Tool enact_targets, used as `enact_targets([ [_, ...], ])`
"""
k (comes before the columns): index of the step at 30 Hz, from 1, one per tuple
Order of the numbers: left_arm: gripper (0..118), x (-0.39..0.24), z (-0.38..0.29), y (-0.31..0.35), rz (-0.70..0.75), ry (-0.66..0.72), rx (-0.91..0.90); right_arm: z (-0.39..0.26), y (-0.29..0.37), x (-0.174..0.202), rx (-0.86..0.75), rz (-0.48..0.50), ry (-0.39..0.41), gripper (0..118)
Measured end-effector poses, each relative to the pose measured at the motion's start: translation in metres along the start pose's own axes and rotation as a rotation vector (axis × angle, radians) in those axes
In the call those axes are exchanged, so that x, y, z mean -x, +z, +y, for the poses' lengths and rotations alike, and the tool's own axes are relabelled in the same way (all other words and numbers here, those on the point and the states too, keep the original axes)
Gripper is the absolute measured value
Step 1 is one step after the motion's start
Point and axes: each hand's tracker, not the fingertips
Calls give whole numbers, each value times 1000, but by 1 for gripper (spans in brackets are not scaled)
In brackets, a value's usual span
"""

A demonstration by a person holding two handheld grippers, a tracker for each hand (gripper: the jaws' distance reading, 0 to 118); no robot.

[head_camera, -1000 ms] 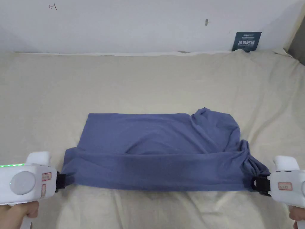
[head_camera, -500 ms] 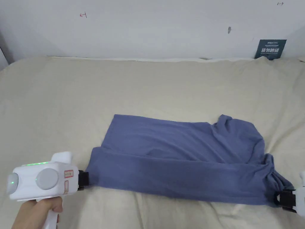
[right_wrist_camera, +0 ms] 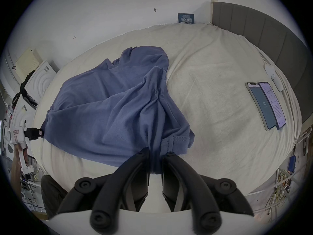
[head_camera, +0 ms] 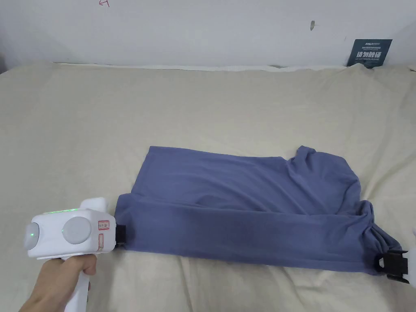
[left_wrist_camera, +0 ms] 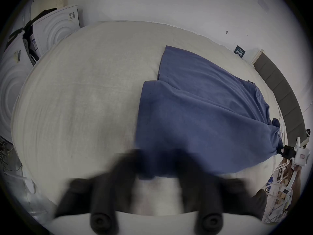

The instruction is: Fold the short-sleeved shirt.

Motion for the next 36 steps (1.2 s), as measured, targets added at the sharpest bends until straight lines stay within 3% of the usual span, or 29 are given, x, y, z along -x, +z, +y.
enact_targets([
  [11,4,-4,-15,37,37,-48,-32,-12,16,-5,-37,14,12,16],
  [17,4,3,-46,61,42,-49,-27,-35,31,-1,-41,-4,75,16],
  [31,4,7,-95,67,69,-34,9,-73,21,-21,-9,-1,23,16],
  [36,6,18,-91,60,38,35,18,-72,18,-25,-5,6,0,16],
])
